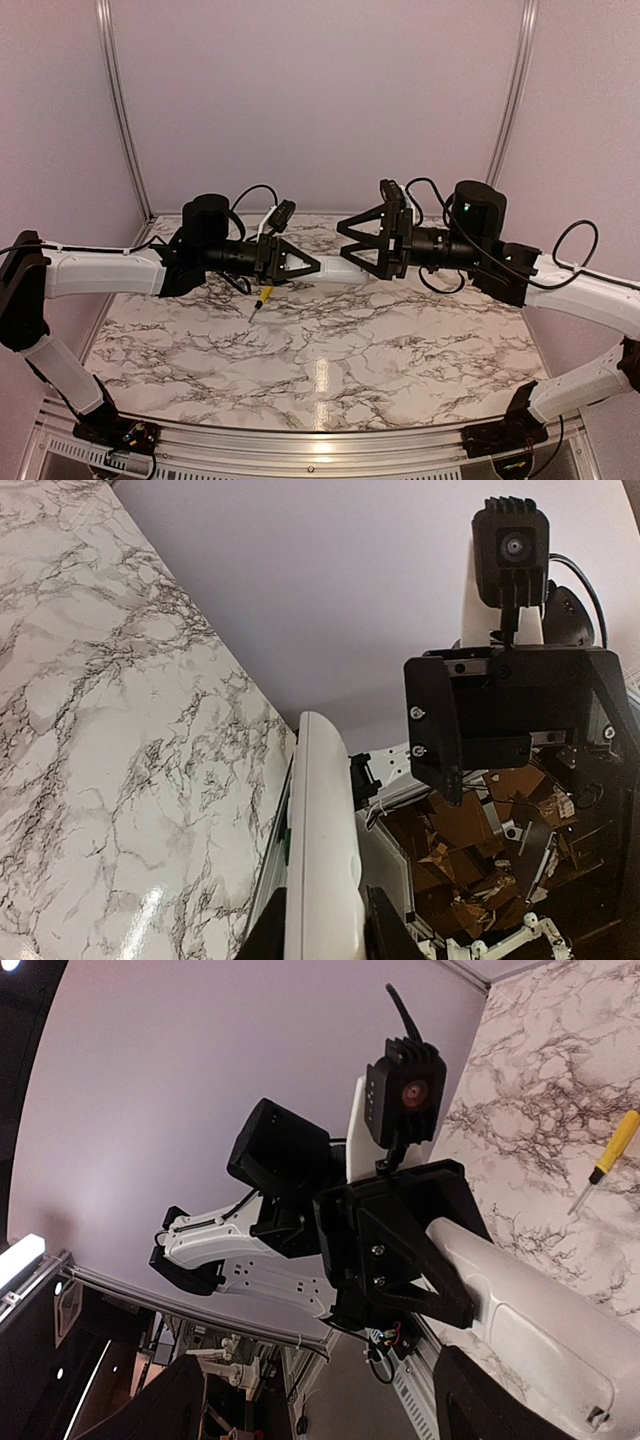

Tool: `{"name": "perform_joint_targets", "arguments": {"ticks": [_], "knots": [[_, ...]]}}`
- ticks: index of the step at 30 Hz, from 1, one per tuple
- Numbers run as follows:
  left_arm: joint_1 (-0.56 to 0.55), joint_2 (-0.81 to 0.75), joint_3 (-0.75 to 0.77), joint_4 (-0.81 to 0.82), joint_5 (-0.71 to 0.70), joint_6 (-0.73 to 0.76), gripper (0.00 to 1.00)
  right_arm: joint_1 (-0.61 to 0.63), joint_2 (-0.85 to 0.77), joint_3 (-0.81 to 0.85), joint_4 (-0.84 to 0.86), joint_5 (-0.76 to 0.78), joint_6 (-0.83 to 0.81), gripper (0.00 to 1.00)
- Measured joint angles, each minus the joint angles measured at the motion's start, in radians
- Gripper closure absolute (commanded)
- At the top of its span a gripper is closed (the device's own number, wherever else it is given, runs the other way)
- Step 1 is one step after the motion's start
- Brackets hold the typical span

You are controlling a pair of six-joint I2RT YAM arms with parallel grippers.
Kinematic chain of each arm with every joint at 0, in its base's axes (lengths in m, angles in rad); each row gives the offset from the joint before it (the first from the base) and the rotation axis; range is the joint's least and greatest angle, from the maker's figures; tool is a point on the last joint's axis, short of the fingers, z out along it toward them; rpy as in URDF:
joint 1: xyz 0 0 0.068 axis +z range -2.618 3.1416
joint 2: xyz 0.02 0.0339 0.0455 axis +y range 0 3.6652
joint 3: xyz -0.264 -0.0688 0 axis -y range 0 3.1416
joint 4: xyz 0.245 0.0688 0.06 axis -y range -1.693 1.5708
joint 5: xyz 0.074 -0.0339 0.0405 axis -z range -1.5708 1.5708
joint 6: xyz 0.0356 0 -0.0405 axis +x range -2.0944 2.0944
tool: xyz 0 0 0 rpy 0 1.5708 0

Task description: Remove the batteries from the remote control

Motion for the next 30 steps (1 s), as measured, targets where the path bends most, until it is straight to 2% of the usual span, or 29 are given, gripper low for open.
{"name": "perform_joint_targets", "arguments": {"ticks": [6,12,17,30], "knots": [[0.0,0.0,0.004,-0.125,-0.067,0.049,1.0,0.0,-0.039,0.066,-0.158,0.034,-0.065,0.23],[0.0,0.0,0.01,-0.185,-0.109,0.063,1.0,0.0,-0.041,0.208,-0.434,0.189,-0.15,0.24],[0.0,0.0,0.037,-0.229,-0.138,0.063,1.0,0.004,-0.005,0.228,-0.56,0.275,-0.172,0.24],[0.0,0.0,0.054,-0.266,-0.161,0.06,1.0,0.005,0.108,0.244,-0.619,0.3,-0.187,0.24]]}}
